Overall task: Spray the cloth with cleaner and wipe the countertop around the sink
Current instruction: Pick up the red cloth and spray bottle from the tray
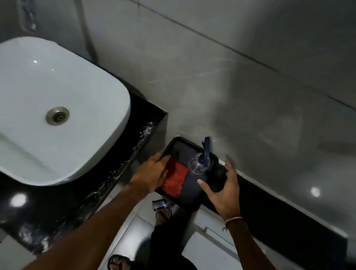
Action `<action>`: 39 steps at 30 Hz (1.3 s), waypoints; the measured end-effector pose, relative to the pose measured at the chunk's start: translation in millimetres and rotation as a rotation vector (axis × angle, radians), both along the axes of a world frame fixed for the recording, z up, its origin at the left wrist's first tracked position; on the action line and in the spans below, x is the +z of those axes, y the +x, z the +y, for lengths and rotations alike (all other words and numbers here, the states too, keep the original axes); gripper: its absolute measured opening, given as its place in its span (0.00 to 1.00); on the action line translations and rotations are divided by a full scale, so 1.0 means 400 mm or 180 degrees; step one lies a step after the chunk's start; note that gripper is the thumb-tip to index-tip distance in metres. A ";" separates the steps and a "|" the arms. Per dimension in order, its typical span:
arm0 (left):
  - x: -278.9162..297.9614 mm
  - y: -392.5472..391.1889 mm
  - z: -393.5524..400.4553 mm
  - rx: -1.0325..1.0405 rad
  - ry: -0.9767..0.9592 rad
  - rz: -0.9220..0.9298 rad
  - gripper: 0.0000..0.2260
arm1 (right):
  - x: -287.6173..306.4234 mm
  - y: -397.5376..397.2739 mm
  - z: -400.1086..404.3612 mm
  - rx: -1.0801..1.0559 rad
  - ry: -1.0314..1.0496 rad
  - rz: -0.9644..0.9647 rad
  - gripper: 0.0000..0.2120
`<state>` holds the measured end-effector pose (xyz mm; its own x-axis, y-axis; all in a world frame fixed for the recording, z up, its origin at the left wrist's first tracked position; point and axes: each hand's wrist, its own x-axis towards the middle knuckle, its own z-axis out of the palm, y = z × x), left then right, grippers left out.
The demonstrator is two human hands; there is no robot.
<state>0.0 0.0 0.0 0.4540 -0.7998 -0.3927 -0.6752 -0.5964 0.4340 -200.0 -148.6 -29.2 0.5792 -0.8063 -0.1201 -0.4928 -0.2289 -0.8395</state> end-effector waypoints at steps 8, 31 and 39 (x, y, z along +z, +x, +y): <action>-0.115 0.087 -0.172 -0.0254 0.0399 -0.0048 0.08 | -0.075 0.146 -0.111 0.0446 0.0095 -0.0017 0.50; -0.011 0.157 -0.117 -0.0230 0.0178 0.0862 0.16 | 0.049 0.303 -0.100 0.0300 -0.1313 -0.0746 0.18; 0.298 0.338 -0.074 0.1673 -0.1748 0.2441 0.18 | 0.307 0.380 -0.039 0.0594 -0.1184 -0.1201 0.34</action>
